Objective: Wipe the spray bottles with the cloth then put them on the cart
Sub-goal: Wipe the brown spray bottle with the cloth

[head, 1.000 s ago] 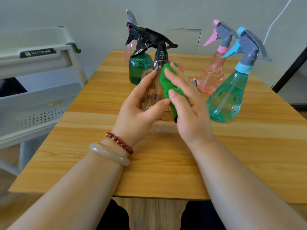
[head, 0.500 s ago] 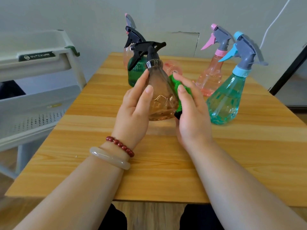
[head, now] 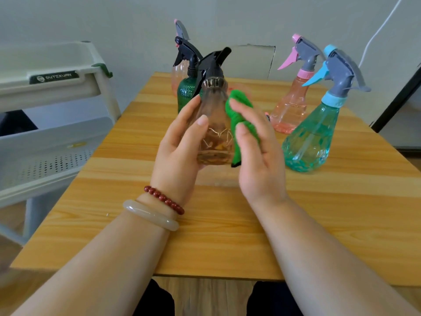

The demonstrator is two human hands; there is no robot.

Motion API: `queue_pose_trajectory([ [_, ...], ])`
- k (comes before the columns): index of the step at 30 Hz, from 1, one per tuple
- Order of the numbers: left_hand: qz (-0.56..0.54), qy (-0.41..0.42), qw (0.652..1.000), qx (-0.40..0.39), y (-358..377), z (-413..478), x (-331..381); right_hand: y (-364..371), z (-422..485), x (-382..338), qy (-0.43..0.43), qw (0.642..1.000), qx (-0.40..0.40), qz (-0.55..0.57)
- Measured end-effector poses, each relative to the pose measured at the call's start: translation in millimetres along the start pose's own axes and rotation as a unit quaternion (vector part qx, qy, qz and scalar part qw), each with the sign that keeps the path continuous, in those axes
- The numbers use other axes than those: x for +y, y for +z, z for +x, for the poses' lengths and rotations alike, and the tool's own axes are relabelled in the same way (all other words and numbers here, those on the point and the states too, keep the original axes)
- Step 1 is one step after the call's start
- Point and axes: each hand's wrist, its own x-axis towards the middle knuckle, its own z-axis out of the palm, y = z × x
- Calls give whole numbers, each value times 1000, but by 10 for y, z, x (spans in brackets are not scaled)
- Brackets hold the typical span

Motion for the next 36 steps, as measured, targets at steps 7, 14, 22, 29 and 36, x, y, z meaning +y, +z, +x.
queue_pose_trajectory([
  [7, 36, 28, 999, 2, 10, 5, -43, -30, -64, -18, -70, 996, -22, -55],
  [14, 27, 45, 999, 14, 30, 27, -91, -43, 45, 93, 166, 979, 14, 119],
  [22, 139, 83, 985, 56, -50, 57, -61, -3, -7, 47, 195, 963, -27, 183],
  [29, 125, 53, 991, -15, -28, 30, -85, -63, -14, 59, 70, 998, 0, -1],
  [36, -4, -2, 1000, -17, -53, 23, -13, -9, -42, -33, -107, 992, -46, -56],
])
